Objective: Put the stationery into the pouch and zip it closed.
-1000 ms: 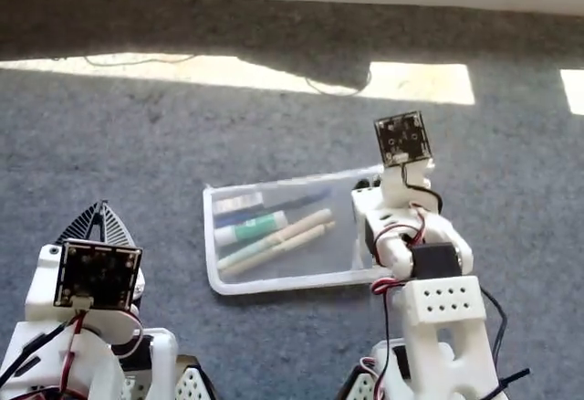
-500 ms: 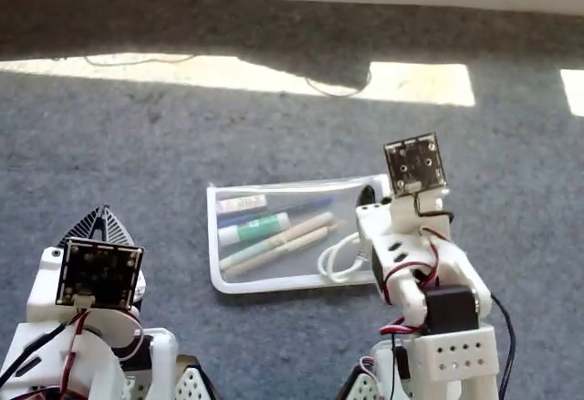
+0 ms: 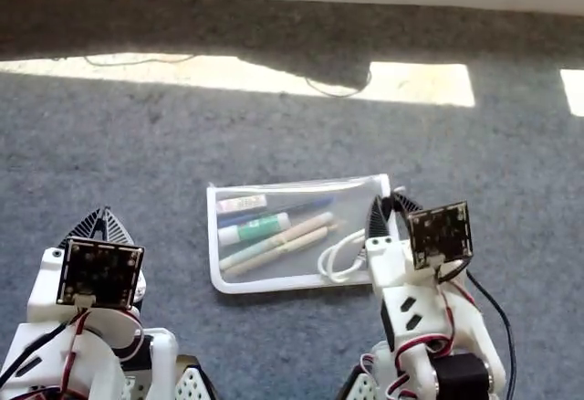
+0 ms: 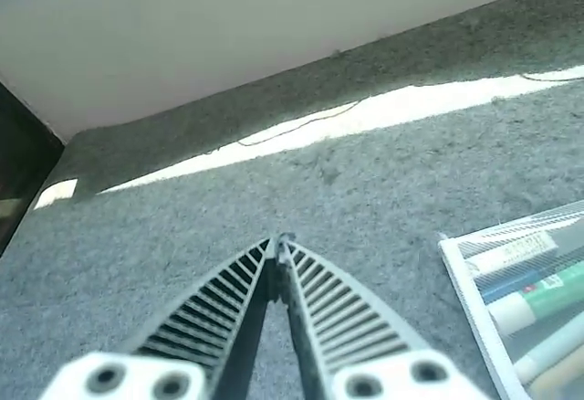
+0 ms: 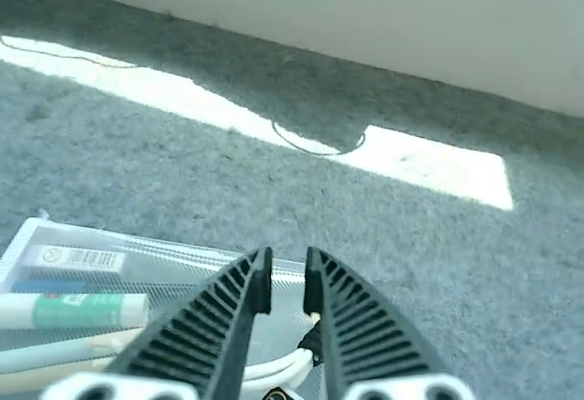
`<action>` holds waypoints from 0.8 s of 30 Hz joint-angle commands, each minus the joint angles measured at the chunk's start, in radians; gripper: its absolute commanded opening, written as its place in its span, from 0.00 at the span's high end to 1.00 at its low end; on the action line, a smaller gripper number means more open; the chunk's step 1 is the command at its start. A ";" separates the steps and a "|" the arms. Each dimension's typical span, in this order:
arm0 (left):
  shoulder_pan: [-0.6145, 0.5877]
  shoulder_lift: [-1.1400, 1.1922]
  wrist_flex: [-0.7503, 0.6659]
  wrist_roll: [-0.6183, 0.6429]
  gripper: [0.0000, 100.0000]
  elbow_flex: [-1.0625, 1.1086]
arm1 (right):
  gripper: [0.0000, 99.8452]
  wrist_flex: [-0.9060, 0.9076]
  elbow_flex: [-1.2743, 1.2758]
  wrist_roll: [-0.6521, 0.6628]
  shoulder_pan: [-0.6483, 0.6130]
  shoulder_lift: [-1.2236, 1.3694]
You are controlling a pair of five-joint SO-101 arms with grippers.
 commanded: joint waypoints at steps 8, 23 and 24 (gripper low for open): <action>-0.007 -0.001 0.005 0.008 0.99 0.001 | 0.94 0.005 0.156 -0.005 -0.002 -0.091; -0.007 -0.001 -0.133 0.008 0.99 0.407 | 0.94 -0.163 0.601 0.000 -0.002 -0.091; -0.007 -0.001 -0.157 0.008 0.99 0.438 | 0.94 -0.191 0.636 -0.002 -0.002 -0.091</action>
